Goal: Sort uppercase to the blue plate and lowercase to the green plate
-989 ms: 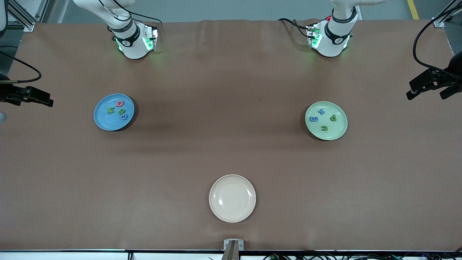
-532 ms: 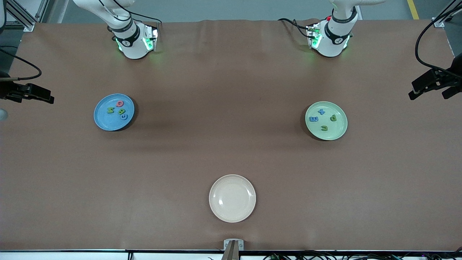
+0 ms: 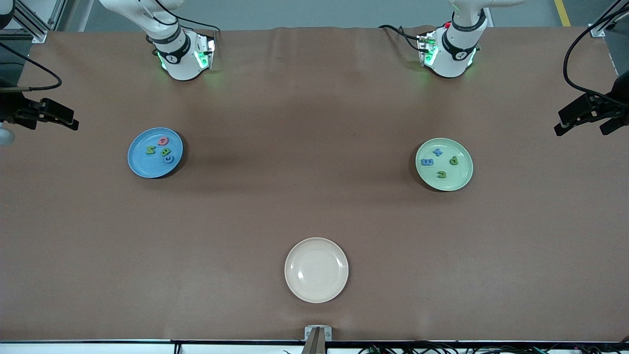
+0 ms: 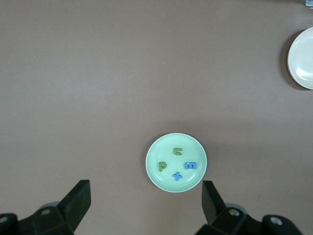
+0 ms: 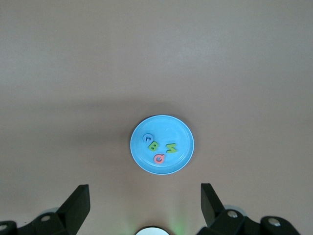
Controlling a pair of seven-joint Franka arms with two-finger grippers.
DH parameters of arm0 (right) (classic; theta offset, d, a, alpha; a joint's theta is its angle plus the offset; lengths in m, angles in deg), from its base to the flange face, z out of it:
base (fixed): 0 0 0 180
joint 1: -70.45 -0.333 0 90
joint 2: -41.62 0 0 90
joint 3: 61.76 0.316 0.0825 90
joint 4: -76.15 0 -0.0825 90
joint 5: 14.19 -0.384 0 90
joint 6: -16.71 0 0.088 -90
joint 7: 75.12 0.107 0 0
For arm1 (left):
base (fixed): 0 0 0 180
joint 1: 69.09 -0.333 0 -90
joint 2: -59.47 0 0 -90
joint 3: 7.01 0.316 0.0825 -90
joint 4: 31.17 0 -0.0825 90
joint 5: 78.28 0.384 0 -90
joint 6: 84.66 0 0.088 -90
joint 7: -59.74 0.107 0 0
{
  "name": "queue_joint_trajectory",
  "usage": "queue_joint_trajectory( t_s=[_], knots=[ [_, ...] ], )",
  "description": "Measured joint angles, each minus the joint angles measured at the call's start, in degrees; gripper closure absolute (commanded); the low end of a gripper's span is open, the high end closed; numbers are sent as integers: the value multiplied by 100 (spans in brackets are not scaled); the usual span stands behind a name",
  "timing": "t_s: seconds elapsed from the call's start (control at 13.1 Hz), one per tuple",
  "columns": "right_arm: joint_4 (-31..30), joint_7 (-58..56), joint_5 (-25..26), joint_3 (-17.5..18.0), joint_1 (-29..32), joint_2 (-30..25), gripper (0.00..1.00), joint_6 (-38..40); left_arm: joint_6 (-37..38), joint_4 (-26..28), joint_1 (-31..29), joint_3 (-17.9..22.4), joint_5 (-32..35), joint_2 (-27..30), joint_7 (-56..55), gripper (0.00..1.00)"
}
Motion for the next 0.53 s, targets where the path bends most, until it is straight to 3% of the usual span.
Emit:
queue_joint_trajectory(
  t_s=[0.53],
  knots=[
    [-80,0,1,328,225,-132,0,-37,390,0,17,-15,0,0,0,0]
  ],
)
